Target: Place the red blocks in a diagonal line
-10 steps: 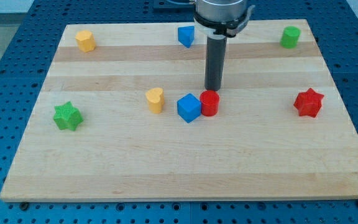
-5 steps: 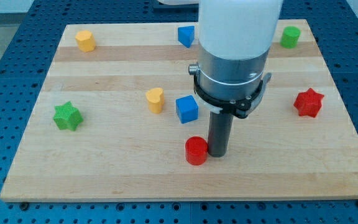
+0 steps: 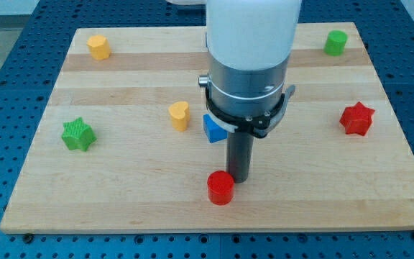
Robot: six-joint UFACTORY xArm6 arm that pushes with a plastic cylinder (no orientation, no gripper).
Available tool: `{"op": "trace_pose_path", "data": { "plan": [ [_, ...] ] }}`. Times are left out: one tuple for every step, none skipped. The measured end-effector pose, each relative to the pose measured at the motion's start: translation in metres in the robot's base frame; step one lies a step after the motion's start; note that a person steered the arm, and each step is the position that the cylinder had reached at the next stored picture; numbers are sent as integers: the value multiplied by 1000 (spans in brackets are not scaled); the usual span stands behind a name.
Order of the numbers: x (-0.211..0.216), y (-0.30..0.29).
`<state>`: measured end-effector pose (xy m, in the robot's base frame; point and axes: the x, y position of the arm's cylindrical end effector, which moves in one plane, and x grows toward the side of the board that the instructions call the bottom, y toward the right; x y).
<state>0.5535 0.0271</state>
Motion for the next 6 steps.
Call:
{"op": "trace_pose_path", "data": {
  "plan": [
    [0, 0],
    [-19, 16],
    [-24, 33],
    [-19, 33],
    [-19, 33],
    [-55, 33]
  ]
}}
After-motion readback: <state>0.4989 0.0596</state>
